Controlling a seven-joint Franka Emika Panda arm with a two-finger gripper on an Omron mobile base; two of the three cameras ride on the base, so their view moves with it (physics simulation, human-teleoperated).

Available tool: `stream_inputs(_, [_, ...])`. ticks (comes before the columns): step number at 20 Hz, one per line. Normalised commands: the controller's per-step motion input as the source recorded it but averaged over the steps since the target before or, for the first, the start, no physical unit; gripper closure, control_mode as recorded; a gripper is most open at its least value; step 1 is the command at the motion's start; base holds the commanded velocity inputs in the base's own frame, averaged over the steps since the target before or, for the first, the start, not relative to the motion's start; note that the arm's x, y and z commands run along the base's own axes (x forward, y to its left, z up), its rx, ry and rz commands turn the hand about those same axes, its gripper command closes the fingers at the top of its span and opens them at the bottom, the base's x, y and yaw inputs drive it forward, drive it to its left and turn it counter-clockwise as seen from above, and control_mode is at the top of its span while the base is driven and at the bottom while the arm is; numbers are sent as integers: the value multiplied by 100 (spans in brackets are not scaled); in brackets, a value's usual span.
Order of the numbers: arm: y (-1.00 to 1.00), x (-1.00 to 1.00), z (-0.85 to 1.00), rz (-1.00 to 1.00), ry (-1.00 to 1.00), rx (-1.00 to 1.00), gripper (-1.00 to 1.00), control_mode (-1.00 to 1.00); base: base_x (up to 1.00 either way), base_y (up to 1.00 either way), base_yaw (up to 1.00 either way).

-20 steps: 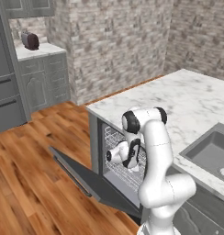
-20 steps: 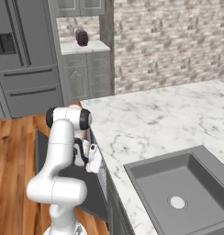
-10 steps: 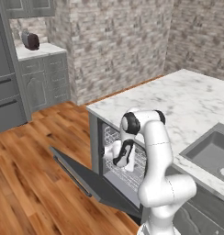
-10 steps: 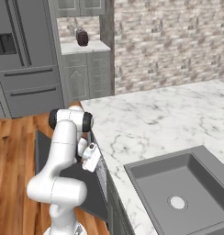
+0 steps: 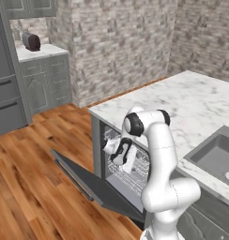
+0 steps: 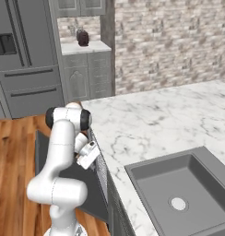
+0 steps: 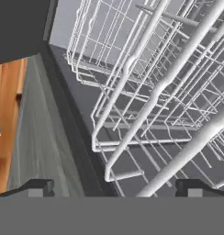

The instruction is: Open the dishwasher door and pull out the top rack.

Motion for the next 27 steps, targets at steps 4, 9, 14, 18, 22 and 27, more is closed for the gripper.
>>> stream_inputs(4, [26,-100,-32,-13,0,26,-100,-100,0,0,0])
stream_inputs(9, [33,-100,-32,-13,0,25,-100,-100,0,0,0])
stream_inputs(14, [33,-100,-24,-13,0,23,-100,-100,0,0,0])
stream_inputs(18, [32,-100,-18,-15,0,21,-100,-100,0,0,0])
stream_inputs(22, [28,-100,-12,-15,0,21,-100,-100,0,0,0])
stream_inputs(27, [19,-94,-8,-17,0,22,-100,-100,0,0,0])
